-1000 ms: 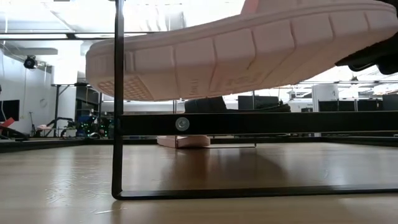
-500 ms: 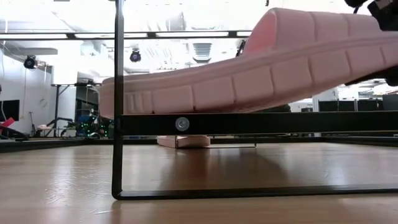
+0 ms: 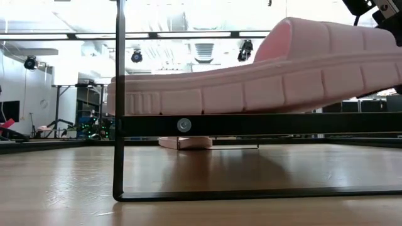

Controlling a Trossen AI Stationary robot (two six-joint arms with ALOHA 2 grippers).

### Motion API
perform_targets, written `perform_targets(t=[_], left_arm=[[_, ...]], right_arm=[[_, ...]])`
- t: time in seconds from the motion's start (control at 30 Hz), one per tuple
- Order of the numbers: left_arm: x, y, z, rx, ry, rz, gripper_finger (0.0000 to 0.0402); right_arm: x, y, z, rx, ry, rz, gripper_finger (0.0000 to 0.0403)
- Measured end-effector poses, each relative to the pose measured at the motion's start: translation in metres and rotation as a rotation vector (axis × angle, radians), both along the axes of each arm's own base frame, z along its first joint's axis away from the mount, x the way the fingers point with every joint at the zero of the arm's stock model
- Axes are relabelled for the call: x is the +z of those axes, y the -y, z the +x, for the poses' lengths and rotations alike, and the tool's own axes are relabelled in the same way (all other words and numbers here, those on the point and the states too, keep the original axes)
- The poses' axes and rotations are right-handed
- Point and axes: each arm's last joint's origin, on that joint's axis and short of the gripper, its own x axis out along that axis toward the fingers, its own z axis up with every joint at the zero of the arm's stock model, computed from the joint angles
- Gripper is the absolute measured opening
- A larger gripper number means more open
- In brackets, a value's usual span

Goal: Pick and place slides into the shelf
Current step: Put the bottom pink slide on the shelf

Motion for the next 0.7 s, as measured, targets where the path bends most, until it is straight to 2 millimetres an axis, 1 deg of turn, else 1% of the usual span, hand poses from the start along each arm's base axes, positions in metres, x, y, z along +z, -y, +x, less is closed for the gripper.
perform_targets(t=[0.27, 0.43, 0.7], left_arm=[[-0.0001, 0.0, 0.0, 0.0, 0.0, 0.0, 0.0201], [-0.0001, 0.0, 0.0, 0.0, 0.0, 0.0, 0.0201], [-0.0001, 0.0, 0.0, 0.0, 0.0, 0.0, 0.0201]], right_arm=[[-0.002, 0.0006, -0.0011, 0.01, -0.026, -0.004, 0.0028], [-0.0028, 0.0007, -0.0016, 0.008, -0.037, 0.001, 0.0048], [-0.0031, 0.0008, -0.0017, 0.012, -0.038, -0.003, 0.0056]])
